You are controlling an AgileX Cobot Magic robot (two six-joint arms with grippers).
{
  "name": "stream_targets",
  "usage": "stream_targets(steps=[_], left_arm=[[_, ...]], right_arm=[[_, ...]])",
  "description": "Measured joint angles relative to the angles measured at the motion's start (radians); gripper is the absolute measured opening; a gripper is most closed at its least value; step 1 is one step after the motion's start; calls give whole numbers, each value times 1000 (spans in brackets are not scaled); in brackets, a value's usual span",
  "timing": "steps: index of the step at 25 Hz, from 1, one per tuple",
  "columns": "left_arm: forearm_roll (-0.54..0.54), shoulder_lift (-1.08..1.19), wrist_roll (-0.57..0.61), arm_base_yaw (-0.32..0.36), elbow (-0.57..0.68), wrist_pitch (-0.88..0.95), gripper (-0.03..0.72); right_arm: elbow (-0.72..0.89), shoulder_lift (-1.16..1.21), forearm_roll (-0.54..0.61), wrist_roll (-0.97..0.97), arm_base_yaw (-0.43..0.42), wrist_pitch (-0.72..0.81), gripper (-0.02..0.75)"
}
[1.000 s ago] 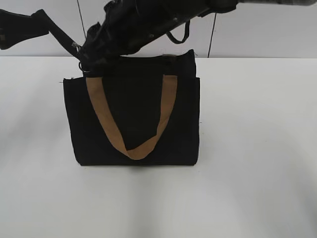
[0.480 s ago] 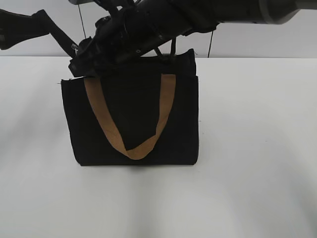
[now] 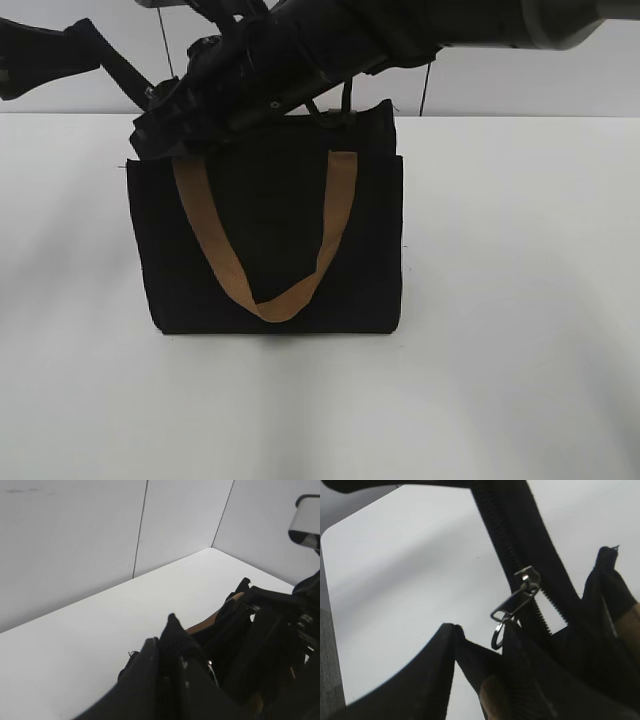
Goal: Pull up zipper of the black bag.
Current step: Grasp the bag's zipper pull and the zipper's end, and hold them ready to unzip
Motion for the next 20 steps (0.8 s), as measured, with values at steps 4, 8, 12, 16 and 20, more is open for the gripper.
stream_targets(steps=[4, 8, 12, 16, 20], left_arm=[[0, 1, 0, 0, 0, -5, 23], [0, 1, 0, 0, 0, -6, 23], [0, 1, 0, 0, 0, -14, 23], [0, 1, 0, 0, 0, -20, 23], [0, 1, 0, 0, 0, -23, 23]], right_arm=[[0, 2, 7, 35, 0, -34, 251], [0, 14, 46, 55, 0, -28, 251], [0, 26, 69, 83, 0, -44, 251], [0, 26, 75, 152, 0, -96, 241], [0, 27, 76, 186, 0, -105, 204]])
